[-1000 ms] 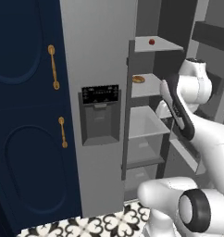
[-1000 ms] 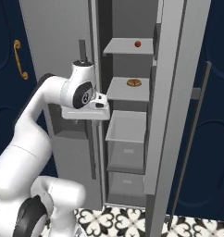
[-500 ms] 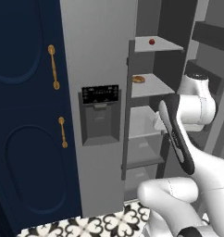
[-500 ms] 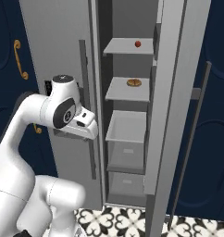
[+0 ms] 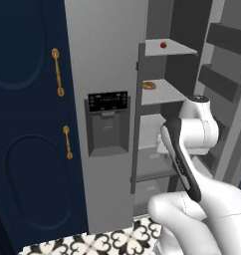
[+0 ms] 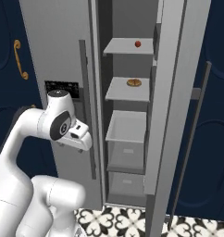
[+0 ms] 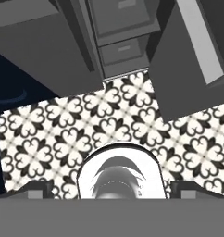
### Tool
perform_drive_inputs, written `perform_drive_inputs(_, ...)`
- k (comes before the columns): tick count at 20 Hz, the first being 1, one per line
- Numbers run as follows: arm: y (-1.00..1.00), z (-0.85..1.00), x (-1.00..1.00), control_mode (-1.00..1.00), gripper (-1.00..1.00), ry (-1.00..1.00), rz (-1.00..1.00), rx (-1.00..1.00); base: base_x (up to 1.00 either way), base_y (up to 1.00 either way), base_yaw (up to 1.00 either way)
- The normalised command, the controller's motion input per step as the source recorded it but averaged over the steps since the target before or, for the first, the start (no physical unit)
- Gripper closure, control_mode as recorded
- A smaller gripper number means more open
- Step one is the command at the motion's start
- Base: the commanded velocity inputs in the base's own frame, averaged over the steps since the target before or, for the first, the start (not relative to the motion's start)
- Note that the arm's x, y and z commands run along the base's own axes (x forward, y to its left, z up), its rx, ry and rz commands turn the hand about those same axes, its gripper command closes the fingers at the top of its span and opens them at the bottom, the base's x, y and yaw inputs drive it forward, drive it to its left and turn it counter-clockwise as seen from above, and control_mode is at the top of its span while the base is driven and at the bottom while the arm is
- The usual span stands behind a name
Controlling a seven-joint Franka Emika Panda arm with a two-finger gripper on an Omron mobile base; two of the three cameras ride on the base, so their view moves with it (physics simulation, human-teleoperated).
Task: Take the strawberry from the fridge and place it on top of the pancake, located on the dining counter.
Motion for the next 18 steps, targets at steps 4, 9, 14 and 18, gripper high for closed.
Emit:
perform_drive_inputs(4, 0.0, -0.27, 0.0, -1.0, -1.0, 0.06, 0.02, -0.01, 0.0, 0.0, 0.0)
perform_drive_inputs(9, 0.0, 0.0, 0.0, -1.0, -1.0, 0.0, 0.0, 0.0, 0.0, 0.0, 0.0)
perform_drive_inputs(14, 0.0, 0.0, 0.0, -1.0, -1.0, 0.0, -0.01, 0.0, 0.0, 0.0, 0.0)
perform_drive_inputs(18, 0.0, 0.0, 0.0, 1.0, -1.0, -0.03, -0.1, 0.0, 0.0, 0.0, -0.15)
